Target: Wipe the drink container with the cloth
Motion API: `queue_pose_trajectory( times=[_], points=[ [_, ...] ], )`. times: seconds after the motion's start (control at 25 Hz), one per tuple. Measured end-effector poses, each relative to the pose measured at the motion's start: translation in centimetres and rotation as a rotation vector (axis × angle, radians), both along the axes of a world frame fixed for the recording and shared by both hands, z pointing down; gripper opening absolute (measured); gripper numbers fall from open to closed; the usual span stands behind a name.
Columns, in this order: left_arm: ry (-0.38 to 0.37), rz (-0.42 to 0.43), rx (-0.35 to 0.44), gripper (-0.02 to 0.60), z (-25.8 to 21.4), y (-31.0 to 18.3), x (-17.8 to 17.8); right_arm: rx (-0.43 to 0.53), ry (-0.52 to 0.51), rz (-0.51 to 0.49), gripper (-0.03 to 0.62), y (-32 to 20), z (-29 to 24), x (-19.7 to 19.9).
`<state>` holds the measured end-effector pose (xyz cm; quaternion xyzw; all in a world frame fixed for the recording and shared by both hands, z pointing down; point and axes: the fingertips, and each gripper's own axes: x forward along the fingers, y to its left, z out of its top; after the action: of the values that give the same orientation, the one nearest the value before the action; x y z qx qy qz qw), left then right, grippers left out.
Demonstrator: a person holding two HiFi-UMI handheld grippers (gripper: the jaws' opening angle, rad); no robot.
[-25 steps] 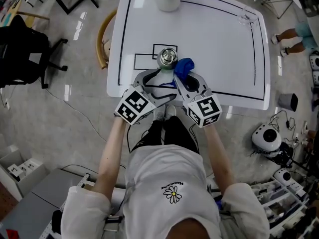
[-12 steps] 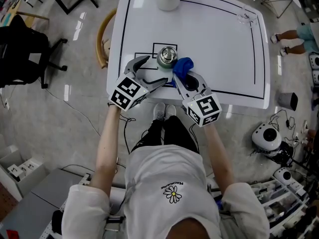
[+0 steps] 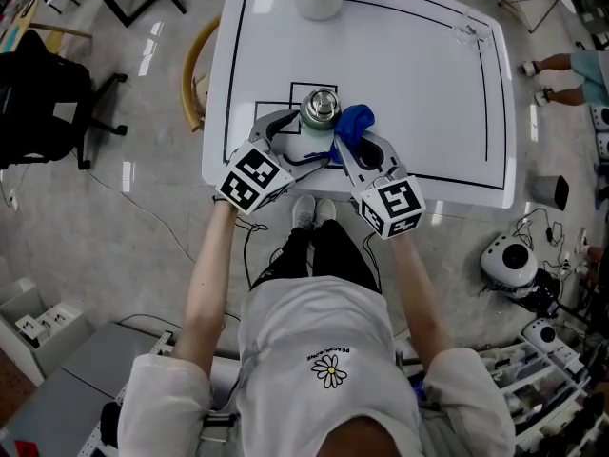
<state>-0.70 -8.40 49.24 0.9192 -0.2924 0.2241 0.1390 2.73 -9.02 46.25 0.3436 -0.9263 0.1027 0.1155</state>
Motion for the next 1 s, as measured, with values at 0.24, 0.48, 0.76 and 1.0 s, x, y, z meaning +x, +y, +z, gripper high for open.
queue_pose_trajectory(
  times=[0.24, 0.48, 0.76, 1.0],
  points=[
    [0.0, -0.028, -0.005, 0.414, 0.0, 0.7, -0.1, -0.012, -0.007, 0.001, 0.043, 0.7, 0.3, -0.7],
    [-0.024, -0.02, -0.018, 0.414, 0.0, 2.2, 0.1, -0.021, -0.019, -0.002, 0.043, 1.2, 0.4, -1.2],
    [-0.004, -0.015, -0.022, 0.414, -0.1, 3.0, 1.0, -0.018, -0.008, -0.021, 0.043, 1.6, 0.2, -1.3],
    [0.004, -0.014, 0.002, 0.414, -0.6, 2.2, 0.0, -0.025, -0.01, -0.008, 0.043, 1.4, 0.2, -1.1]
  ],
)
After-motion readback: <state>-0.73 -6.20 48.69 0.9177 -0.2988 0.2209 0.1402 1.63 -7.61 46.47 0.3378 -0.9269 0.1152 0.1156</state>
